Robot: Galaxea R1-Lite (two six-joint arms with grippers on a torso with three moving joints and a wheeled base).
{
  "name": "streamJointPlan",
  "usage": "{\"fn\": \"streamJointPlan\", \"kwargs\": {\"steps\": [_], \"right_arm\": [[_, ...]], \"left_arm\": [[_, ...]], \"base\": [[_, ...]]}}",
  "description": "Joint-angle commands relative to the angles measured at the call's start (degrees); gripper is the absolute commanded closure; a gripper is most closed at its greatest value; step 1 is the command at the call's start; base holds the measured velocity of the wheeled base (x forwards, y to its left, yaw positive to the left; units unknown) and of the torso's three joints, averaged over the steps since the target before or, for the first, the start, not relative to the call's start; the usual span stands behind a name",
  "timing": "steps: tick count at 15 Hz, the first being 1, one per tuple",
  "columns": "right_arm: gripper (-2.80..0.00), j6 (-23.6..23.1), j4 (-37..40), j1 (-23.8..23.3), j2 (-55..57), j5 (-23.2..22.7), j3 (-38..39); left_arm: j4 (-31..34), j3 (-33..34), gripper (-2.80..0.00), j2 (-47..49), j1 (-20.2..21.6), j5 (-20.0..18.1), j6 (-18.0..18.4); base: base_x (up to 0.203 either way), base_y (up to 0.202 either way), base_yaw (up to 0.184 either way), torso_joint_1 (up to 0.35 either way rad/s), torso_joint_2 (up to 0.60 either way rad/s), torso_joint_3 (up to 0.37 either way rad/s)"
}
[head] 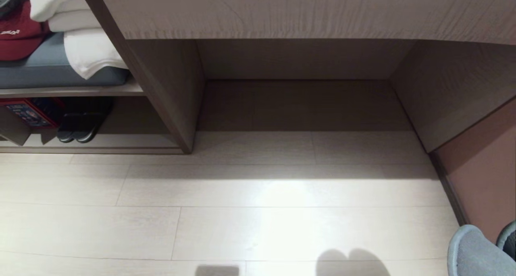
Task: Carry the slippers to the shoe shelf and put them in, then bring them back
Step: Place the slippers into the shoe cabinet
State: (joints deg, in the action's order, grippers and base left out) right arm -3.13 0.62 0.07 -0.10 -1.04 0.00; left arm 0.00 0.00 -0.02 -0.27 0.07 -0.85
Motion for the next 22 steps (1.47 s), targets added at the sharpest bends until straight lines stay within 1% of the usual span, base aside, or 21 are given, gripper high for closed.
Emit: {"fn": "streamJointPlan", "kwargs": {"steps": [1, 22], "right_arm": [[0.00, 0.0, 0.0, 0.0, -0.1, 0.0, 0.0], [0.00, 0.0, 0.0, 0.0, -0.1, 0.0, 0.0]], "left_arm": [[0.0, 0.1, 0.00, 0.0, 0.0, 0.0, 0.0], [-0.1, 0.1, 0.00, 0.0, 0.0, 0.0, 0.0]], "base": [[0.000, 0.000, 0.000, 0.002, 0.00, 0.199], [0.000, 0.000, 0.000, 0.002, 0.00, 0.202]]}}
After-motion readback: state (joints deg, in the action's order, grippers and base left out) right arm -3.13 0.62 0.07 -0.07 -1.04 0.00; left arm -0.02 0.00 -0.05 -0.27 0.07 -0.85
